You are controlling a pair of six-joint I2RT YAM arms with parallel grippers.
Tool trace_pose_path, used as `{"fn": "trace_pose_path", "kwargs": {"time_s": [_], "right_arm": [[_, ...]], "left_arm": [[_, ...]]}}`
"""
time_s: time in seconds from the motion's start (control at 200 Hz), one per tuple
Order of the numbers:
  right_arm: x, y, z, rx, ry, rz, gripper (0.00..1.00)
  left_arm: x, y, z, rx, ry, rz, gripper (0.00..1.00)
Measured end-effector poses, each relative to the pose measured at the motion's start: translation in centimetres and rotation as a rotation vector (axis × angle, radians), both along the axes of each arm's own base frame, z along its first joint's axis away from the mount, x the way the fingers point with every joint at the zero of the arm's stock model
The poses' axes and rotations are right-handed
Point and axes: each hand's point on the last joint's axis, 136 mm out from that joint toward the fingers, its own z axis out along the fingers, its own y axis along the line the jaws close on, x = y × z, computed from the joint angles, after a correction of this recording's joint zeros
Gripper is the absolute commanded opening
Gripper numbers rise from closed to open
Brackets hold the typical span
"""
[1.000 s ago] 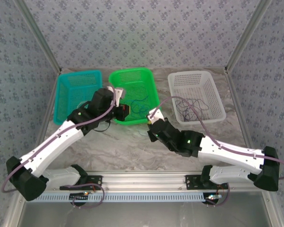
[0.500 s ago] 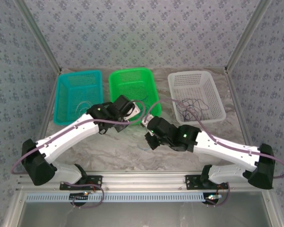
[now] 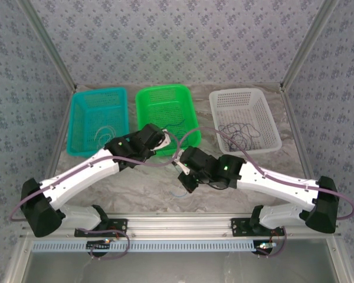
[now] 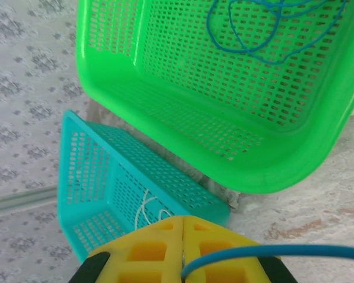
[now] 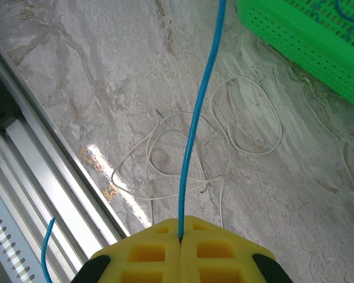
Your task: Untangle the cables
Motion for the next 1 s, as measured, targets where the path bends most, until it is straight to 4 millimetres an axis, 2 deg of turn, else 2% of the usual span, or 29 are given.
{"fn": "trace_pose_path", "kwargs": {"time_s": [0.205,0.24,0.265,0.325,0.345,0.41,0.475,0.55,0.635,0.76,0.854,0.919,0.999], "right_arm": [[-0.2,0.0,0.0,-0.005,-0.004,0.026,0.00],[-0.2,0.0,0.0,-0.006,-0.006,0.029,0.00],[-0.2,0.0,0.0,-0.006,-0.007,0.030,0.00],[0.0,0.0,0.0,-0.005,-0.009,0.024,0.00],[0.1,0.0,0.1,-0.004,-0.009,0.022,0.00],[0.7,-0.3,0.2,0.003,-0.010,-0.002,0.00],[2.1,-0.8,0.6,0.025,-0.004,-0.058,0.00],[4.5,-1.6,1.7,0.070,0.003,-0.149,0.00],[7.5,-2.4,3.6,0.145,-0.004,-0.251,0.00],[11.2,-2.4,7.5,0.251,-0.031,-0.344,0.00],[13.9,-1.8,9.8,0.311,-0.051,-0.388,0.00],[15.7,-1.5,10.2,0.327,-0.050,-0.421,0.00],[18.2,-1.4,9.5,0.320,-0.027,-0.476,0.00]], "left_arm": [[-0.6,-0.1,0.7,-0.018,-0.055,-0.063,0.00],[-0.6,-0.1,1.1,-0.037,-0.070,-0.063,0.04],[-0.6,-0.1,1.4,-0.049,-0.079,-0.062,0.10],[-0.6,-0.1,2.1,-0.082,-0.096,-0.052,0.38],[-0.6,-0.1,2.3,-0.097,-0.099,-0.044,0.45],[-0.5,-0.2,3.1,-0.153,-0.108,-0.013,0.54],[-0.3,-0.5,4.3,-0.228,-0.123,0.026,0.71],[0.1,-0.5,6.1,-0.331,-0.142,0.073,0.80],[0.4,0.1,7.9,-0.456,-0.154,0.133,0.99],[0.5,1.7,10.2,-0.610,-0.172,0.219,0.99],[0.0,2.3,10.3,-0.663,-0.155,0.257,1.00],[-0.3,2.5,9.9,-0.684,-0.127,0.277,0.99],[-0.8,2.5,9.2,-0.717,-0.094,0.301,0.99]]}}
